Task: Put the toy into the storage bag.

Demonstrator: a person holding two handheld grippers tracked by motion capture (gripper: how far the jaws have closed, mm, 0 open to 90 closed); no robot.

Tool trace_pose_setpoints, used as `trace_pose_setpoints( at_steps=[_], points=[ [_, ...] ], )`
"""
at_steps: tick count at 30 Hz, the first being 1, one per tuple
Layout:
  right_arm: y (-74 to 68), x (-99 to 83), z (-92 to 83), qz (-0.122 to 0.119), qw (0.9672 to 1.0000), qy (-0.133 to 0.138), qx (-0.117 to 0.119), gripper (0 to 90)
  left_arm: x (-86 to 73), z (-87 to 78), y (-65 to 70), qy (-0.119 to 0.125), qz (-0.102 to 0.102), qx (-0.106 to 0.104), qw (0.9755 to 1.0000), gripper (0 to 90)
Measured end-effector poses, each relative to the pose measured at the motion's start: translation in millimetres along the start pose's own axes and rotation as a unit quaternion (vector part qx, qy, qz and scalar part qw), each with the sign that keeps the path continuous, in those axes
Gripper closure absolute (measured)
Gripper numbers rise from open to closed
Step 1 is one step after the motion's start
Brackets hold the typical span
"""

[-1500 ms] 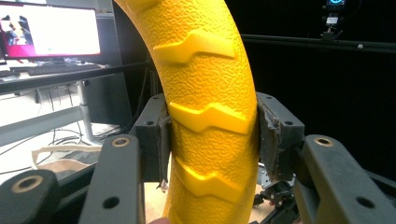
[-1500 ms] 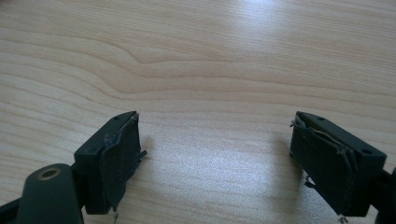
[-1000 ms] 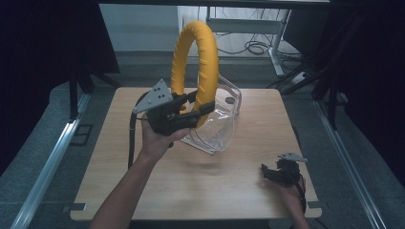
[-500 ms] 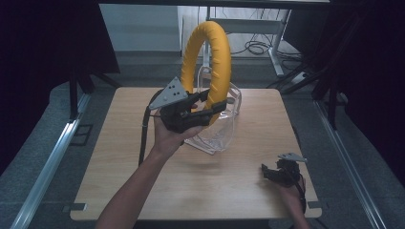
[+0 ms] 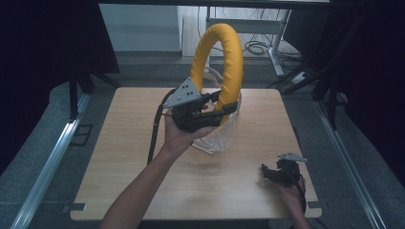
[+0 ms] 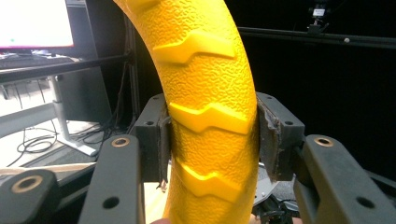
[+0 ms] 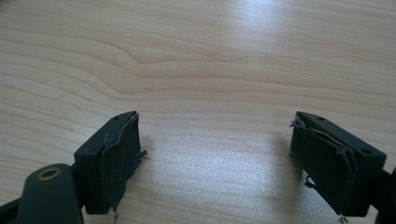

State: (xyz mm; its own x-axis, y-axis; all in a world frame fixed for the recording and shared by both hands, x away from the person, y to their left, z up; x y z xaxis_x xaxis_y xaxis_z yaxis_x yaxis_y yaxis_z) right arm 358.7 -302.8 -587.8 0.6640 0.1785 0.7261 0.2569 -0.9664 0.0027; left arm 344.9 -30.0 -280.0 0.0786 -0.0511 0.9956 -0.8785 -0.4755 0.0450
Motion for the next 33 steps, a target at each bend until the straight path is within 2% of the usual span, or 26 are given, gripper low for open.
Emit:
trace_pose_setpoints(
  at_steps=[16, 27, 33],
  points=[
    [0.2, 0.1, 0.0, -0.001, 1.0000, 0.001, -0.001, 16.5, -1.9, 23.8, 13.1, -0.014, 0.011, -0.016, 0.9997, 51.1],
    [0.3, 0.0, 0.1, -0.001, 1.0000, 0.001, -0.001, 16.4, -12.4, 41.0, 16.3, -0.021, 0.001, -0.024, 0.9995, 51.1],
    [0.2, 0.0, 0.1, 0.000, 1.0000, 0.001, -0.001, 16.5, -24.9, 47.7, 12.3, -0.029, -0.009, -0.023, 0.9993, 51.1]
  ],
)
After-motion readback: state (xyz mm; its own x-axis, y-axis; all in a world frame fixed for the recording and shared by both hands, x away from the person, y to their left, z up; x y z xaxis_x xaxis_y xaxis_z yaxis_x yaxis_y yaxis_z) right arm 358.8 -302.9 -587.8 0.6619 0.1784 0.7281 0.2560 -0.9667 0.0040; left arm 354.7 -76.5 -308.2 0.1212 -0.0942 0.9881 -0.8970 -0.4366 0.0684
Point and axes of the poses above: each handheld gripper's, and its own axes: z roughly forward along the jaws, x roughly out of its top, y roughly to its right, the point moved 7 cm from there along z, roughly forward along the jaws
